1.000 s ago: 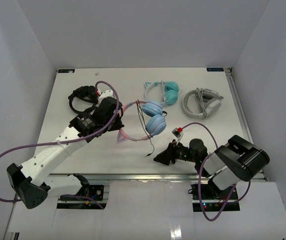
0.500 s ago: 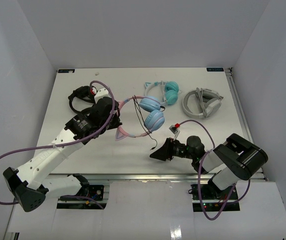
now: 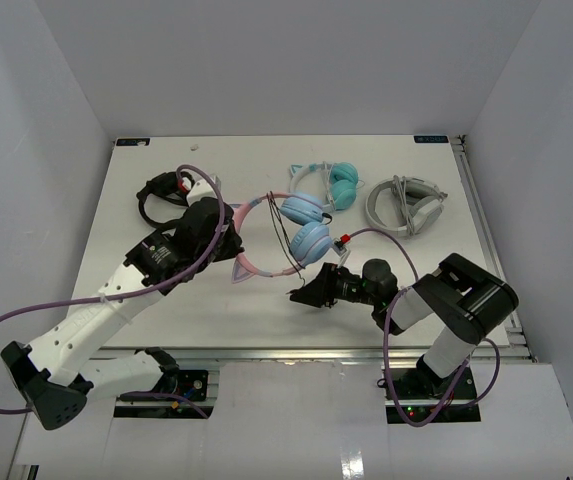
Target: Wrap the headphones
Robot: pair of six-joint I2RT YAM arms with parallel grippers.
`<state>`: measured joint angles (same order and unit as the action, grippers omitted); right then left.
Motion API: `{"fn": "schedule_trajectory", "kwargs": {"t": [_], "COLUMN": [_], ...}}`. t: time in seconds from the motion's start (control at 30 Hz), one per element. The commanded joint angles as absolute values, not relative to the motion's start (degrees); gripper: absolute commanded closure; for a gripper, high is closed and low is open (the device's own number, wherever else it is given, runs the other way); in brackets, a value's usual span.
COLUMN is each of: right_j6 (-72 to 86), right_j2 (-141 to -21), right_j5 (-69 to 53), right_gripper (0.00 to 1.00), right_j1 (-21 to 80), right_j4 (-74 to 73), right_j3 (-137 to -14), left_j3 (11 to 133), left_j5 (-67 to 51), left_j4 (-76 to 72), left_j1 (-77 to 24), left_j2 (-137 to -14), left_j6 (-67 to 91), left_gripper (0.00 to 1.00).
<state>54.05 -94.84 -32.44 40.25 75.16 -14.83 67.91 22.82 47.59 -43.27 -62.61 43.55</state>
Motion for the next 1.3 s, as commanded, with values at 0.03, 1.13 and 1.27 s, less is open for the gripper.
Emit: {"fn": "schedule_trajectory", "kwargs": {"t": [0.03,1.13,1.27], "right_j6": [53.32,33.73,32.6], "right_j2": [-93.41,-84.38,-83.41], "right_j5": [-32.52,-22.73,-20.27], "right_gripper": [0.44,0.92,0.92], "right_j1": [40.44,40.23,39.64], "right_j4": [108.19,107.21,103.38], "right_j3": [-16.07,-5.37,-4.89], "left_j3": [67.4,59.21,58.45], "left_j5": [21.08,8.22,4.61], "left_j4": [42.62,39.47,37.73], "left_j1": [-43.15,-42.63,-41.98], "left_j2": [-60.03,-58.07,-57.06], "left_j6": [45.17,46.96,46.85], "left_gripper": [1.0,1.0,1.0]}}
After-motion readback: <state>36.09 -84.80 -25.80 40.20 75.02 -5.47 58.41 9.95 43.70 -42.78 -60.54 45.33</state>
